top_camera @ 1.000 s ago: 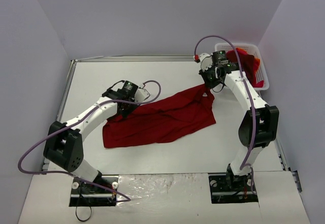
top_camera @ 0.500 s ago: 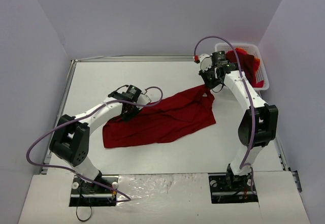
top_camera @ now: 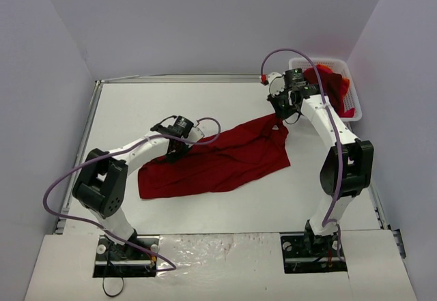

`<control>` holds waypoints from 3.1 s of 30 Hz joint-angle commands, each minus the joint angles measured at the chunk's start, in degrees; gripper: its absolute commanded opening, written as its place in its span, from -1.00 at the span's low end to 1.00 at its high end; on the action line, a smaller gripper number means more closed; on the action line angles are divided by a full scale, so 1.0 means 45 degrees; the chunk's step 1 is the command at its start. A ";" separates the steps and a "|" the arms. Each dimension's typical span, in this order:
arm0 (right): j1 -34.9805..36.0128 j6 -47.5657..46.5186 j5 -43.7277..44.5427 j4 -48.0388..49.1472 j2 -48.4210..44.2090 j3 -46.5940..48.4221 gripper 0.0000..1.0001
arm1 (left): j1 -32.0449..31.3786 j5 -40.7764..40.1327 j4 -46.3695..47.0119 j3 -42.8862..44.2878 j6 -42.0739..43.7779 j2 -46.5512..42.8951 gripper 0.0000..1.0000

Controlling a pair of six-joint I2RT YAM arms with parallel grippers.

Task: Fold and stack the t-shirts
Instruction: Flatten out the tshirt

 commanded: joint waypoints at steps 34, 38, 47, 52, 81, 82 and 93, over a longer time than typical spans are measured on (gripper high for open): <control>-0.0054 -0.0258 0.0603 -0.0028 0.0383 -0.0160 -1.00 | -0.0087 -0.3451 0.1615 0.0108 0.0038 -0.1061 -0.95; -0.0054 -0.0219 0.0701 -0.0008 0.0188 0.0015 -1.00 | 0.0652 -0.4310 0.1732 0.0478 0.0117 -0.1646 -0.95; -0.0600 0.0209 0.0858 -0.0008 0.0187 0.2337 -1.00 | 0.4051 -0.4098 0.0815 0.3402 0.0098 -0.2625 -0.95; -0.0991 0.0660 0.0915 -0.0086 0.0499 0.4544 -1.00 | 0.5263 -0.3513 -0.0434 0.5710 -0.0213 -0.2448 -0.95; -0.1206 0.1461 0.1207 -0.0087 -0.8800 0.0720 -1.00 | 0.5558 -0.0111 -0.2761 0.4874 -0.1758 -0.9677 -0.95; -0.1206 0.1442 0.1267 -0.0028 -0.8198 0.0622 -1.00 | 0.5539 -0.0325 -0.2663 0.4874 -0.1719 -0.9269 -0.95; -0.1206 0.1461 0.1521 0.1828 -0.3387 0.0895 -1.00 | 0.5558 -0.1011 0.0382 0.2805 -0.1152 -0.5498 -0.95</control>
